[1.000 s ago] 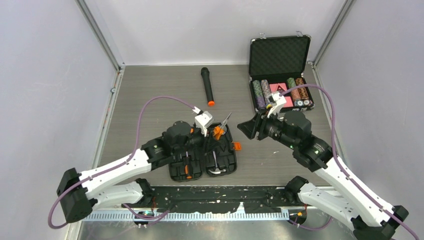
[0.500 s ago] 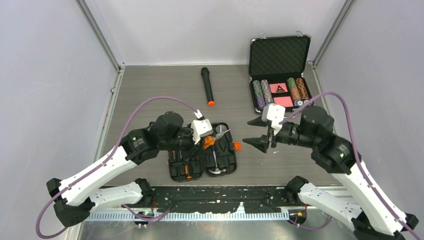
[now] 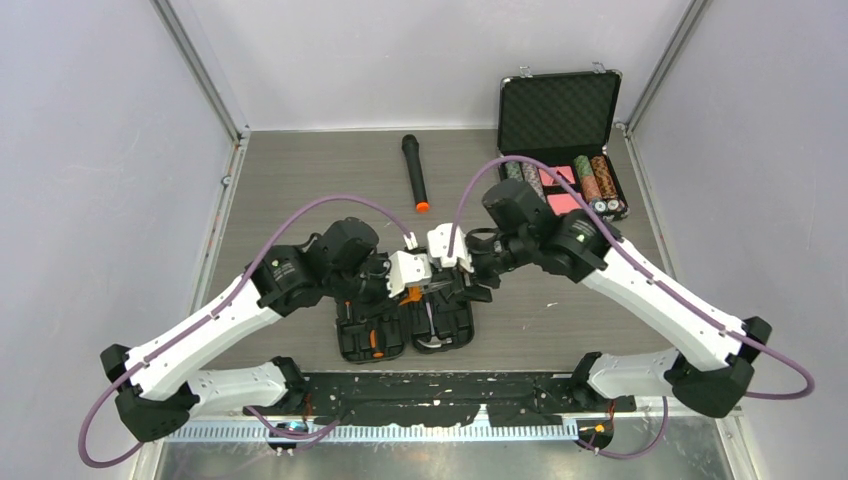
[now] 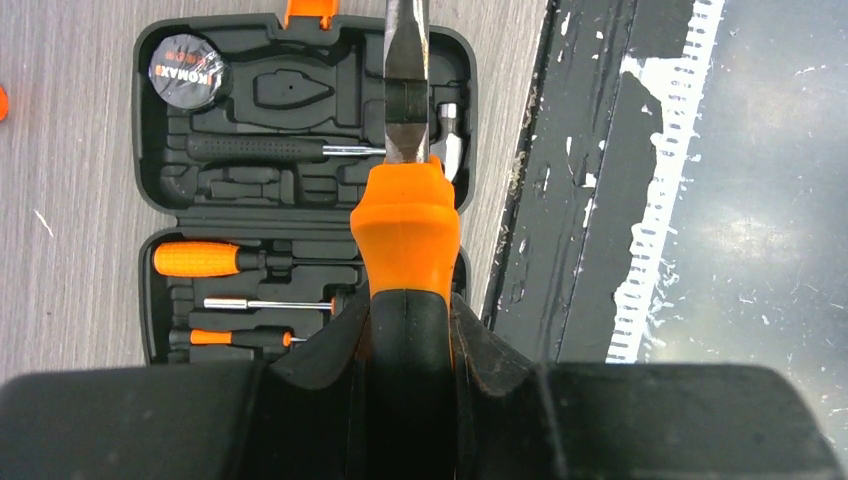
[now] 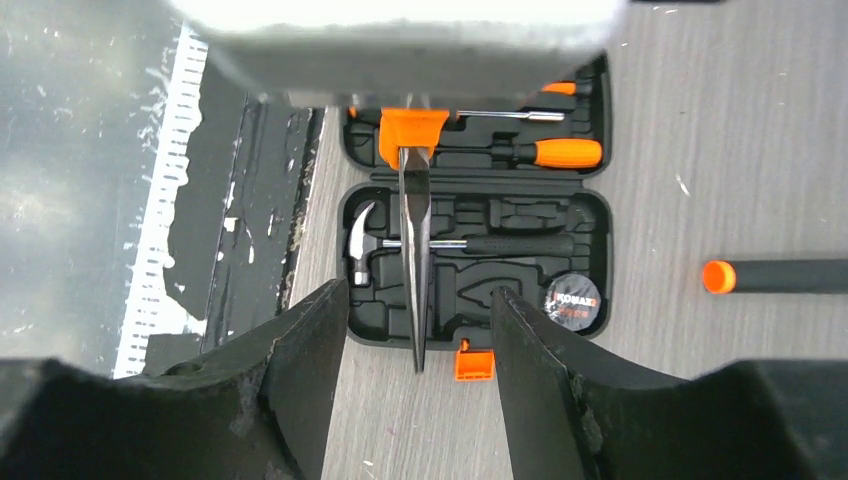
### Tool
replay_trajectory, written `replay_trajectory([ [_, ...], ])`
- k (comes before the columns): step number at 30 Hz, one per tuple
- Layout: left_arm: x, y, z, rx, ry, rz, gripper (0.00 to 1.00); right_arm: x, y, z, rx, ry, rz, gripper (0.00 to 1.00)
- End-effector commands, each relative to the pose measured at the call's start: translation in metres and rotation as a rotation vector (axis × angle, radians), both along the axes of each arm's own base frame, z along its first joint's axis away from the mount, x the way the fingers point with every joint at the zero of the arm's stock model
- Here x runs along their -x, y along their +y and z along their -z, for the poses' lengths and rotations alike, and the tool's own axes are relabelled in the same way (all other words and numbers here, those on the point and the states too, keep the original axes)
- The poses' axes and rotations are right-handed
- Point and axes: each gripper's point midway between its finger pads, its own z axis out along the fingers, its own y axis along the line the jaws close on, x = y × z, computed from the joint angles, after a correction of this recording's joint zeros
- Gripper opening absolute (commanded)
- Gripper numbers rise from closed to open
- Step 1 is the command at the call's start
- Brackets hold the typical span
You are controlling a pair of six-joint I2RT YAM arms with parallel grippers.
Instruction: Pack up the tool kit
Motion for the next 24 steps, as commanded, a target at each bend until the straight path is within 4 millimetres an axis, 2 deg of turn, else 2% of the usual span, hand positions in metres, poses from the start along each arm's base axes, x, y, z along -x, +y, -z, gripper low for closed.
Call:
replay_trajectory([
  [1, 0.003, -0.009, -0.022, 0.065, -0.043, 0.063, 0.0, 0.005, 0.01, -0.005, 0.014, -0.03, -0.073, 0.59],
  [6, 0.004, -0.012, -0.019, 0.073, -0.041, 0.075, 0.0, 0.006, 0.027, 0.002, 0.005, 0.017, -0.113, 0.5],
  [11, 0.006, -0.013, -0.018, 0.084, -0.042, 0.085, 0.0, 0.004, 0.035, 0.009, 0.008, 0.052, -0.114, 0.3],
  [14, 0.005, -0.011, -0.016, 0.076, -0.046, 0.077, 0.0, 0.005, 0.037, 0.008, -0.005, 0.062, -0.113, 0.09],
  [16, 0.001, -0.008, -0.014, 0.071, -0.062, 0.053, 0.02, 0.006, 0.036, 0.008, -0.009, 0.063, -0.109, 0.06],
  [19, -0.008, 0.0, -0.012, 0.059, -0.107, -0.009, 0.2, 0.007, 0.03, 0.012, 0.001, 0.09, -0.074, 0.05],
  [24, -0.03, 0.018, -0.024, 0.09, -0.221, -0.16, 0.62, -0.011, 0.017, 0.032, 0.029, 0.19, 0.105, 0.05],
])
